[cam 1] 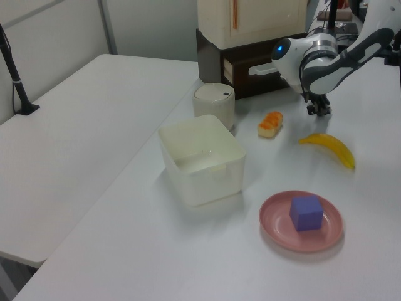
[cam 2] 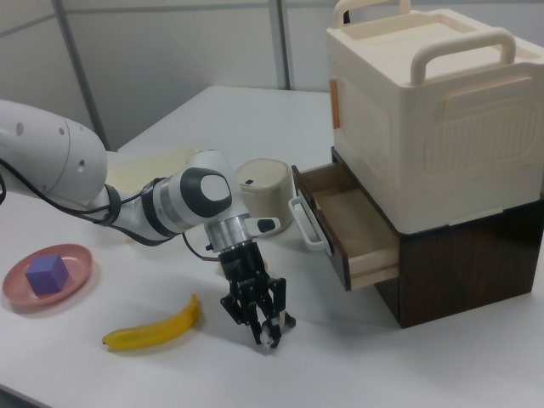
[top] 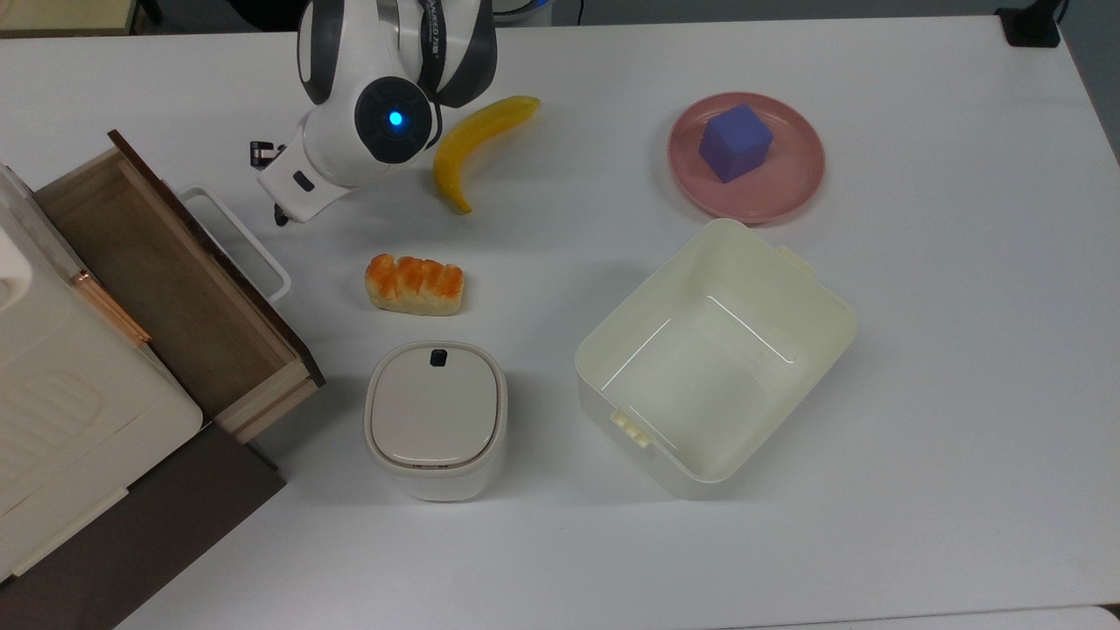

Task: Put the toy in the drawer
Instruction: 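Close the gripper on the panda toy and lift it, then carry the held panda toy over the open drawer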

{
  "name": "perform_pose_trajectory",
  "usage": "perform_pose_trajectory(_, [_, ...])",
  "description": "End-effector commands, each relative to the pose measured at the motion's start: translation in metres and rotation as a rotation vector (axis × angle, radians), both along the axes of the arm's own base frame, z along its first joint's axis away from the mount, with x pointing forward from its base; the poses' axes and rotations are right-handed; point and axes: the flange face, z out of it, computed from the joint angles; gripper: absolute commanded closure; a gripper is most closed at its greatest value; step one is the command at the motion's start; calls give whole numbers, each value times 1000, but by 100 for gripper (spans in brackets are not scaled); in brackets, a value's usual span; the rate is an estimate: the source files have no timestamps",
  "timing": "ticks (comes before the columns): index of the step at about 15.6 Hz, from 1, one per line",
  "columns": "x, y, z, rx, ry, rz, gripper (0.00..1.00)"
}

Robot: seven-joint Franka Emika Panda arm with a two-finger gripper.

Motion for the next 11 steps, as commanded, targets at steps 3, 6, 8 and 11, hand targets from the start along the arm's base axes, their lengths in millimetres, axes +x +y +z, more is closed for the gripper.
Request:
perform_pose_trajectory(3, [11,24,58,4,-130,20,100])
perform_pose_trajectory(6, [27,38,107,66,-238,-17,100])
perform_pose_trajectory(8, [41,43,145,101,-286,-60,100])
perform_pose_trajectory(11, [55,43,188,163,-370,-107,100])
